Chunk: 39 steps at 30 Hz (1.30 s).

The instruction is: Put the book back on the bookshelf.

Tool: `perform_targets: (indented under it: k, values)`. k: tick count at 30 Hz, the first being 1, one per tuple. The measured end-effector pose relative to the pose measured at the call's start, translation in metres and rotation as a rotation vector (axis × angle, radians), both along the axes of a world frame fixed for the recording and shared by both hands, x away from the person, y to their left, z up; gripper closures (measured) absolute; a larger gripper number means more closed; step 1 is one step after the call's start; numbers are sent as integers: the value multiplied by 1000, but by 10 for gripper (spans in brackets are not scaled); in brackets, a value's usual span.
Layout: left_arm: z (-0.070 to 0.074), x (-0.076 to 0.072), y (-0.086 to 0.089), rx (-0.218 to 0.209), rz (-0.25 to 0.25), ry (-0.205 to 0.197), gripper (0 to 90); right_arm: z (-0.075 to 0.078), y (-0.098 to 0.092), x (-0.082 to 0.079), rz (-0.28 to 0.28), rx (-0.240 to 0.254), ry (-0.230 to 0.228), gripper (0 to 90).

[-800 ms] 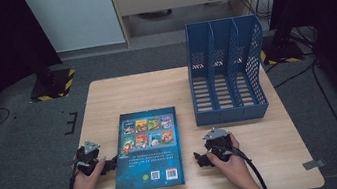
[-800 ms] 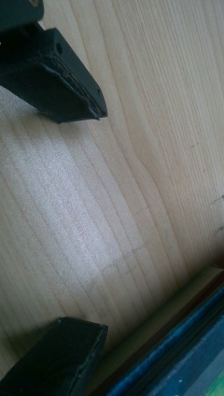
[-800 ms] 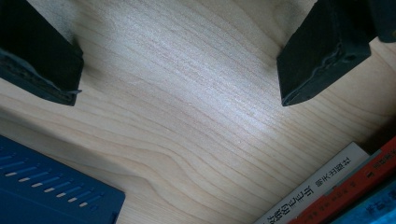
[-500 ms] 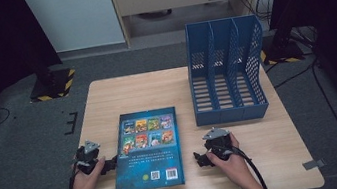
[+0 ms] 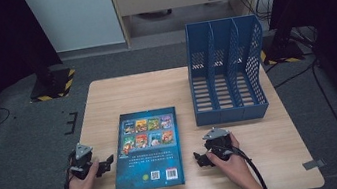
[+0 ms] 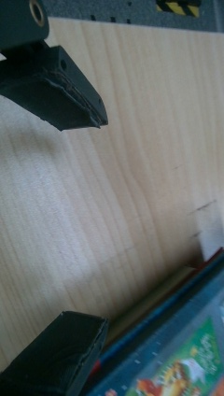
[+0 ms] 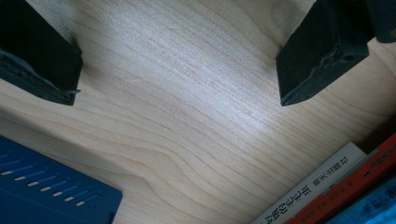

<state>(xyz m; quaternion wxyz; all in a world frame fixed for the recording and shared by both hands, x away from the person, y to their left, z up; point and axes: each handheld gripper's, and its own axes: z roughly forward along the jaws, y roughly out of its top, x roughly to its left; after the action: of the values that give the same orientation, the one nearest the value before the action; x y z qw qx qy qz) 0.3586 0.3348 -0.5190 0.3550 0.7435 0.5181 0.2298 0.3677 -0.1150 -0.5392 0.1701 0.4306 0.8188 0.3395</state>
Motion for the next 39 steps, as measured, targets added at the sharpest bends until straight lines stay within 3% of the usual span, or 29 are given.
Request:
perform_targets:
  k: [1,2,4,8,10,12,14,17,20,21,22,23,28,30,36,37,38,39]
  values:
    - [2,0,2,-15,12,-9,52,0,0,0,2,-2,0,17]
    - [5,-2,7,-59,25,-20,55,2,0,0,-9,4,3,67]
    - [8,-4,8,-107,25,-27,55,7,0,0,8,25,-6,51]
    - [17,-7,-4,-105,-54,-41,55,22,3,-9,49,82,-47,55]
    - [19,-7,-7,-107,-69,-46,51,24,3,-11,60,91,-43,55]
    - [22,-7,-12,-117,-97,-51,48,29,9,-17,87,130,-23,51]
    - [24,-8,-24,-84,-131,-52,41,37,17,-22,136,160,-10,49]
    - [23,-7,-30,-93,-161,-45,40,40,25,-24,159,189,18,46]
    - [21,-3,-37,-99,-187,-29,40,42,38,-23,194,193,29,48]
    - [19,1,-40,-135,-208,-8,43,41,47,-21,218,192,38,47]
    - [19,1,-40,-135,-208,-8,43,41,47,-21,218,192,38,47]
    - [15,7,-41,-153,-213,20,45,39,54,-17,230,194,53,46]
    - [11,17,-44,-138,-232,54,42,31,63,-4,228,197,81,38]
    - [9,22,-47,-133,-266,71,41,30,64,-2,229,205,90,46]
    - [6,34,-47,-173,-300,119,22,28,70,16,228,224,114,27]
    - [3,37,-45,-204,-300,149,22,26,71,19,233,241,121,27]
    - [3,37,-45,-204,-300,149,22,24,71,21,238,249,123,24]
    - [2,40,-44,-225,-314,179,23,23,72,22,240,258,130,15]
